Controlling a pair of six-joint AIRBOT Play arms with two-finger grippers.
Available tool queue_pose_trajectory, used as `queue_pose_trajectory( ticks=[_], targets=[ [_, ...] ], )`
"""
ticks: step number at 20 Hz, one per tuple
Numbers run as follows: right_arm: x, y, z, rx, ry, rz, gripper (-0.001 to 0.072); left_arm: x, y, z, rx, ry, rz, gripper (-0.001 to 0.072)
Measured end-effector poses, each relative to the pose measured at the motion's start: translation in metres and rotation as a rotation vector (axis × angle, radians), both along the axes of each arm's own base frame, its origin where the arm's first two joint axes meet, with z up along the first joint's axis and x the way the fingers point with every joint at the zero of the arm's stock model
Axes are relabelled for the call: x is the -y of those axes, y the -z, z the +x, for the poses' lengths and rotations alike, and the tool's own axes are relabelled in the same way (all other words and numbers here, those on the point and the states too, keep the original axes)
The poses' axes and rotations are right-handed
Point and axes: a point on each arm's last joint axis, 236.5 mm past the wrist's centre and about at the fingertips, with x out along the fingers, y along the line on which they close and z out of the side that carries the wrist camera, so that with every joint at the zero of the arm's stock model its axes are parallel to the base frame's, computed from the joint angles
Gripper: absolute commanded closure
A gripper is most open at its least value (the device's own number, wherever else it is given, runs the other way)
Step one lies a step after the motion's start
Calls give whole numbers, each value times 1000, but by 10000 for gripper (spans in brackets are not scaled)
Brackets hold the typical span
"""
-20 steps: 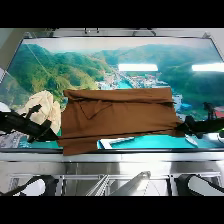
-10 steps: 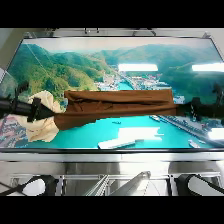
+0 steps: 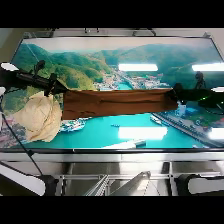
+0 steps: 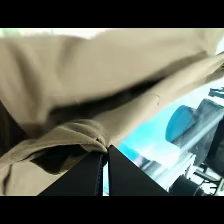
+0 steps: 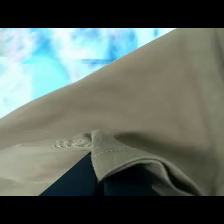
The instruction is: Fold the shirts.
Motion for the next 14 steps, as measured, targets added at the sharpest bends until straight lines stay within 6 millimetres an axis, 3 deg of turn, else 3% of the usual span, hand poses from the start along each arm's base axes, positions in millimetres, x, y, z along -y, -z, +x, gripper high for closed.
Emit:
queue_pose_trajectory(
  ticks=[1, 2, 4, 5, 6, 9, 11, 12, 13, 14],
  targets=[
    [2, 8, 1, -12, -6, -11, 328, 0, 5, 3, -17, 13, -8, 599],
    [6, 15, 2, -18, -23, -38, 216, 0, 9, 5, -40, 26, -18, 433],
    [19, 17, -1, -21, -84, -103, 189, -1, 9, 4, -83, 61, -37, 417],
    [28, 16, -2, -23, -117, -143, 85, -1, 5, 4, -89, 77, -45, 417],
    [40, 15, -4, -35, -136, -181, 39, -3, -1, 5, -92, 88, -51, 417],
    [70, 14, -9, -79, -156, -258, 39, -8, -22, 13, -62, 102, -39, 417],
    [75, 21, -13, -113, -168, -264, 40, -7, -34, 20, -32, 100, -27, 422],
    [73, 27, -15, -134, -174, -248, 44, -4, -36, 21, -27, 103, -25, 458],
    [66, 30, -15, -141, -179, -219, 56, 1, -37, 21, -29, 102, -23, 707],
    [56, 33, -14, -148, -187, -180, 129, 8, -37, 21, -28, 107, -25, 692]
  ],
)
